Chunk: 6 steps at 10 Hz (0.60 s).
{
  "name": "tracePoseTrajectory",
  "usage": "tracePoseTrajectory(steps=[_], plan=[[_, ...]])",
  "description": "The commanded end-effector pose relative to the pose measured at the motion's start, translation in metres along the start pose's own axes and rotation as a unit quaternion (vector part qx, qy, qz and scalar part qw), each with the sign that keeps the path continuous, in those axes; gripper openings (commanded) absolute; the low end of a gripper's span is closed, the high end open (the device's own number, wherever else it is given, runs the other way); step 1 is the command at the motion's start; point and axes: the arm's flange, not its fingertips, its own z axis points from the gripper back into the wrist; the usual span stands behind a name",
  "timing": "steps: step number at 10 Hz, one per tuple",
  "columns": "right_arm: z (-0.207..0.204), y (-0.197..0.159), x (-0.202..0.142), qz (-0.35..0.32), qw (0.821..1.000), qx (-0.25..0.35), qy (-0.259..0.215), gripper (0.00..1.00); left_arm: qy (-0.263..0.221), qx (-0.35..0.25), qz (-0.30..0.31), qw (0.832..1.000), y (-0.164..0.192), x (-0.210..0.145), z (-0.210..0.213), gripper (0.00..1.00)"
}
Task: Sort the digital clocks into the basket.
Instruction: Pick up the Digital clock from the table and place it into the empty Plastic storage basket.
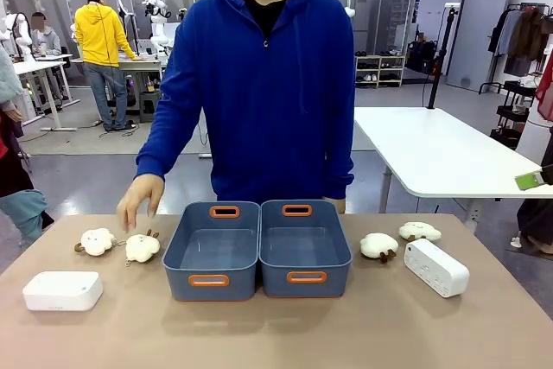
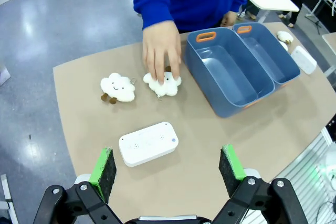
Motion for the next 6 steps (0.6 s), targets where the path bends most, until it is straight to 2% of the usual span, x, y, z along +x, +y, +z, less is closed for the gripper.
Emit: tracePoseTrajectory(steps=[1,6], plan=[[-0.0003,-0.0006,-0.0005,0.004,1.0,0.003,-0.002,1.0,0.002,-0.002,0.0,1.0,0.0,0.0004,-0.0022,1.0],[-0.0003,-0.0006,-0.0005,0.004,1.0,0.003,-0.002,1.0,0.002,-0.002,0.0,1.0,0.0,0.0004,-0.0022,1.0]])
